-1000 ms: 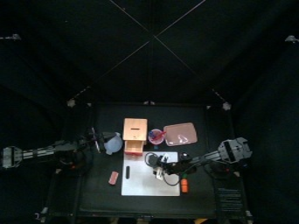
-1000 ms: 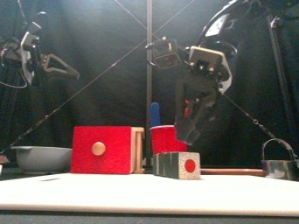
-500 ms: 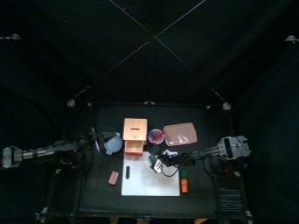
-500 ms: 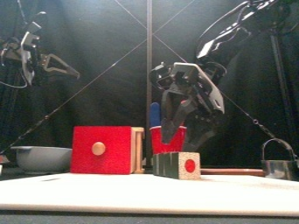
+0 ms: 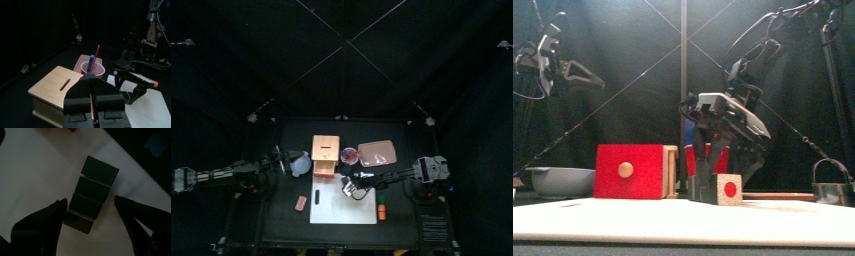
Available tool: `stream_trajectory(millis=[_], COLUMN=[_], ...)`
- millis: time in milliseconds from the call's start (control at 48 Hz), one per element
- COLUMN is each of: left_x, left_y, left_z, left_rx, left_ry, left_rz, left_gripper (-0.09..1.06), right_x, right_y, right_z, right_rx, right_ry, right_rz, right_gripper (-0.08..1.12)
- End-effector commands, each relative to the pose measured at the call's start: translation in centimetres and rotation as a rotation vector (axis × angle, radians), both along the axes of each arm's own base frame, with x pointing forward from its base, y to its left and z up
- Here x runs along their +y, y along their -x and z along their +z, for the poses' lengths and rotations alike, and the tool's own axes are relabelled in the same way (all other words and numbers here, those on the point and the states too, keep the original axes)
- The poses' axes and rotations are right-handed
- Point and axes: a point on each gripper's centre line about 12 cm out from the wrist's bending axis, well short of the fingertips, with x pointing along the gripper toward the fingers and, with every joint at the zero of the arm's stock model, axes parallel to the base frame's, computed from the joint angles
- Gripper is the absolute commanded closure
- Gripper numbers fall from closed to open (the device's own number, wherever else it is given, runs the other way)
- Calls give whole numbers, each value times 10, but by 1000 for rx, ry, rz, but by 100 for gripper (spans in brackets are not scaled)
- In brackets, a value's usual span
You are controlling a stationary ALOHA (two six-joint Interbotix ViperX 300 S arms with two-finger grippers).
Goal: Place sushi on board then cut the sushi with the knife then place the pieces on the plate
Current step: Pick knife at handle with right hand
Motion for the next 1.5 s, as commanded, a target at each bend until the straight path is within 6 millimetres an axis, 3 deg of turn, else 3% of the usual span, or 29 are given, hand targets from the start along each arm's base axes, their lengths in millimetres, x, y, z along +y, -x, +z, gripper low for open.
stream_trajectory(millis=[21, 229, 542, 771, 1021, 1312, 1500], left_x=[1, 1, 1, 1, 1, 1, 2], left_y=[-4, -4, -3, -3, -3, -4, -3], left_z=[12, 12, 10, 10, 10, 9, 9], left_rx=[-31, -31, -28, -26, -27, -22, -21], left_ry=[-12, -12, -13, -12, -11, 2, 1], left_rz=[-1, -1, -1, -1, 1, 3, 6], left_gripper=[93, 93, 93, 93, 93, 93, 93], right_x=[0, 4, 9, 25, 23, 36, 64], right_y=[-8, -11, -15, -17, -16, -17, -20], right_z=[17, 17, 17, 24, 28, 30, 39], right_rx=[-42, -41, -39, -28, 2, -29, -57], right_ry=[-5, -22, -32, -60, -44, -110, -96], right_rz=[-8, -15, -14, -22, -78, -361, -578], right_gripper=[2, 7, 23, 24, 24, 24, 24])
